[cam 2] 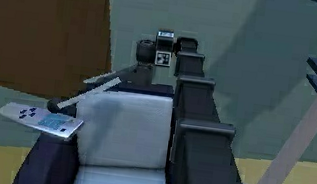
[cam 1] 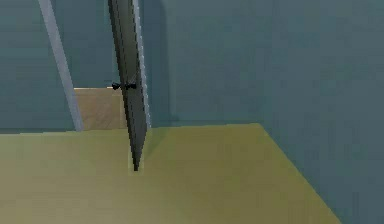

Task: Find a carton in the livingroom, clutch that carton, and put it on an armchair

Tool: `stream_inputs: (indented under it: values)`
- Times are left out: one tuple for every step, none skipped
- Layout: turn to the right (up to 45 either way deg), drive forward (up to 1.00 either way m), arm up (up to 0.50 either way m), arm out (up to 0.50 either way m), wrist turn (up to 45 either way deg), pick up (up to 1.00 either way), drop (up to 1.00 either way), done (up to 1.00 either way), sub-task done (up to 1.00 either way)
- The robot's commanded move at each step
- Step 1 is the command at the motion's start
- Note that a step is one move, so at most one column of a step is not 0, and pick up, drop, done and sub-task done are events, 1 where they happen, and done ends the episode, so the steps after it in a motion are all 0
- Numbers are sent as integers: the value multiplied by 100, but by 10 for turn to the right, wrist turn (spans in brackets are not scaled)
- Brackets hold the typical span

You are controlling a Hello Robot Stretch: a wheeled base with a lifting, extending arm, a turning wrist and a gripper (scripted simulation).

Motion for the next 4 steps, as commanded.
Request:
stream_inputs:
  values:
    - [0, 0, 0, 0, 450, 0, 0, 0, 0]
    - [0, 0, 0, 0, 270, 0, 0, 0, 0]
    - [0, 0, -46, 0, 0, 0, 0, 0, 0]
    - [0, 0, -50, 0, 0, 0, 0, 0, 0]
